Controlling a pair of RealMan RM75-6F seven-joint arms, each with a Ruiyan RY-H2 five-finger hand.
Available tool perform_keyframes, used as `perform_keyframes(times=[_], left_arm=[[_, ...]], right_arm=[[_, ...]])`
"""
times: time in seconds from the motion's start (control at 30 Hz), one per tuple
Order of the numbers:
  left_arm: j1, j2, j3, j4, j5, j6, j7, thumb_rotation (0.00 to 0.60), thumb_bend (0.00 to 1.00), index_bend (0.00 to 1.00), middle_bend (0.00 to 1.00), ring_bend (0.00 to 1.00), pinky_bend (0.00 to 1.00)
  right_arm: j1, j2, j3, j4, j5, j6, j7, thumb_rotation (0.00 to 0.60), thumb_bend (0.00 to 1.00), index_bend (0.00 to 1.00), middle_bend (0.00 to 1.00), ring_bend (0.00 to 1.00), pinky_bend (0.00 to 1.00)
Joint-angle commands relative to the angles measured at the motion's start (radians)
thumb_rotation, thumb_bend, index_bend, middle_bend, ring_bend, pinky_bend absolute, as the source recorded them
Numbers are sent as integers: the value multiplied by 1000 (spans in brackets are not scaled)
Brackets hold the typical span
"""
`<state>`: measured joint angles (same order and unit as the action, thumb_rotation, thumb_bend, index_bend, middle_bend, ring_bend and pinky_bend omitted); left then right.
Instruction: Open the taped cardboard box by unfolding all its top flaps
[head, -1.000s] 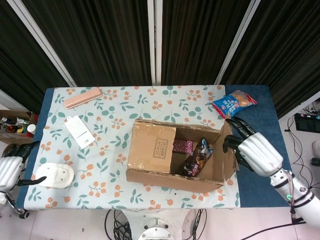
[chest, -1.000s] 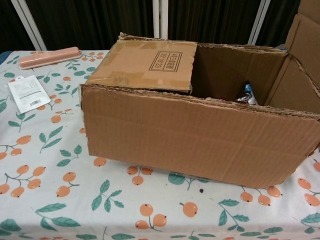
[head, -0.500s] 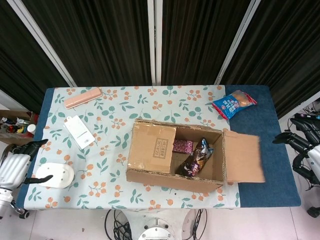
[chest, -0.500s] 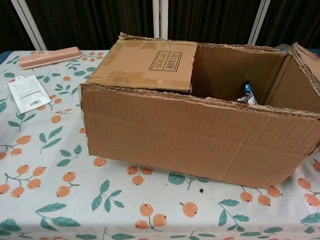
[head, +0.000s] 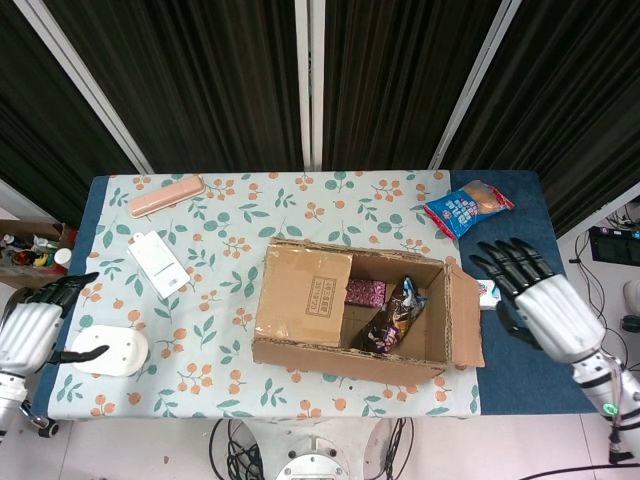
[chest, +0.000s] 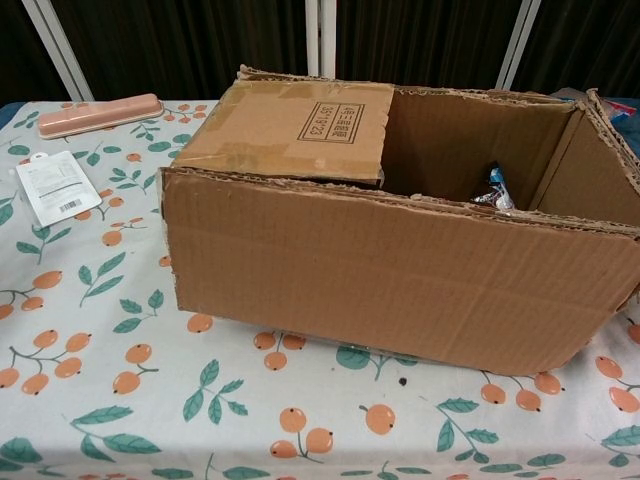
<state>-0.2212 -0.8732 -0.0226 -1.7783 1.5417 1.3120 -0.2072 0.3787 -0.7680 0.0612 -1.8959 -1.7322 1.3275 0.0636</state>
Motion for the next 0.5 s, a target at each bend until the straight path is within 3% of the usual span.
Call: perform_keyframes(times=[0.03,0.13,0.3,0.5], left_arm=[[-2,-6,-1,0,-3,-2,0,522,54,89,145,118,180],[0,-13,2,8,-4,-3,-1,521,54,89,145,118,180],[7,-16,6,24,-11,3,-14,524,54,89,145,118,180],[20,-11,11,45,-14,16,-39,521,54,89,145,118,180]], right_arm=[[79,-118,44,-12,-1,-93,-166,600,186,0,0,0,0],[127,-218,72,-8,20,-146,-289,600,4,0,0,0,0],[199,-406,112,50,74,-208,-425,600,0,0,0,0,0],[275,-589,137,158,133,-265,-499,600,0,0,0,0,0]])
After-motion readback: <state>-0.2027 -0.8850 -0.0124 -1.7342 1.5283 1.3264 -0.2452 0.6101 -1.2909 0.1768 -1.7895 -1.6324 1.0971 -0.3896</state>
